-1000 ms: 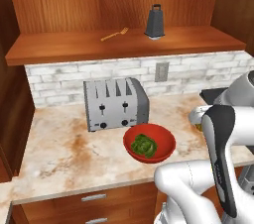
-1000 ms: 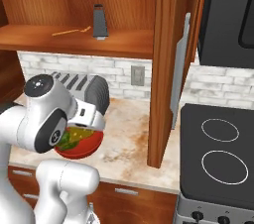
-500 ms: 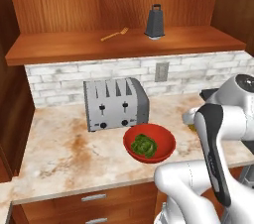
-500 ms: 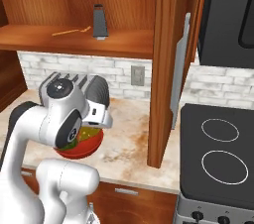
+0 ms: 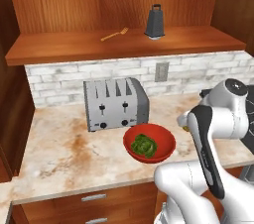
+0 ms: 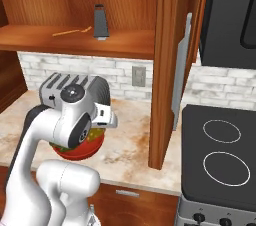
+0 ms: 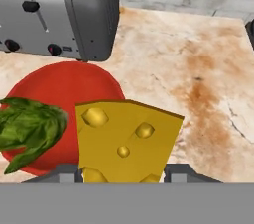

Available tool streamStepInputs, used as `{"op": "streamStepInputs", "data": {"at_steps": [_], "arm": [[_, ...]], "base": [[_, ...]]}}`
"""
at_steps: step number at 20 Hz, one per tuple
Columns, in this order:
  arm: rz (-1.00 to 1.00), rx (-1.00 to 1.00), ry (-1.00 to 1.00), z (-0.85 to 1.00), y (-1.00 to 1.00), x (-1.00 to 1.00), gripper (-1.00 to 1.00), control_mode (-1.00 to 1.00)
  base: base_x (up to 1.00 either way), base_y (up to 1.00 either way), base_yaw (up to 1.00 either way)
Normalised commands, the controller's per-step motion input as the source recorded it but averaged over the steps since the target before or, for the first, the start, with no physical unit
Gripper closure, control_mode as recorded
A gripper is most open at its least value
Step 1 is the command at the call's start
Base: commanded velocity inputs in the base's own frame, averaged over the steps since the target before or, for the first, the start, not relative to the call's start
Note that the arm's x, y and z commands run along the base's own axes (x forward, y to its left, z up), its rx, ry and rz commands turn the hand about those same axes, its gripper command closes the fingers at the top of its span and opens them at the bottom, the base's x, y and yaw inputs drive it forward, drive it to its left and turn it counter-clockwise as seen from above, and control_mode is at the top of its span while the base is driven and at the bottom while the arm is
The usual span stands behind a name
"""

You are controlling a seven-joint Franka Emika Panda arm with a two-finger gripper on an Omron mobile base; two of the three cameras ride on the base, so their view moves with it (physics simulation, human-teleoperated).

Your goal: Pick the cheese from the fridge and the cheese grater from the cabinet and place them next to the salad bowl.

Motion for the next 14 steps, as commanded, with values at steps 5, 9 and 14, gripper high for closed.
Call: {"op": "streamStepInputs", "data": {"at_steps": [5, 9, 14], "arm": [[0.02, -0.01, 0.0, -0.26, -0.07, 0.29, 1.0, -1.0], [0.03, 0.0, 0.0, -0.31, -0.13, 0.25, 1.0, -1.0], [0.05, 0.0, 0.03, -0.38, -0.09, 0.2, 1.0, -1.0]], "base": [[0.0, 0.0, 0.0], [0.0, 0.0, 0.0], [0.0, 0.0, 0.0]]}}
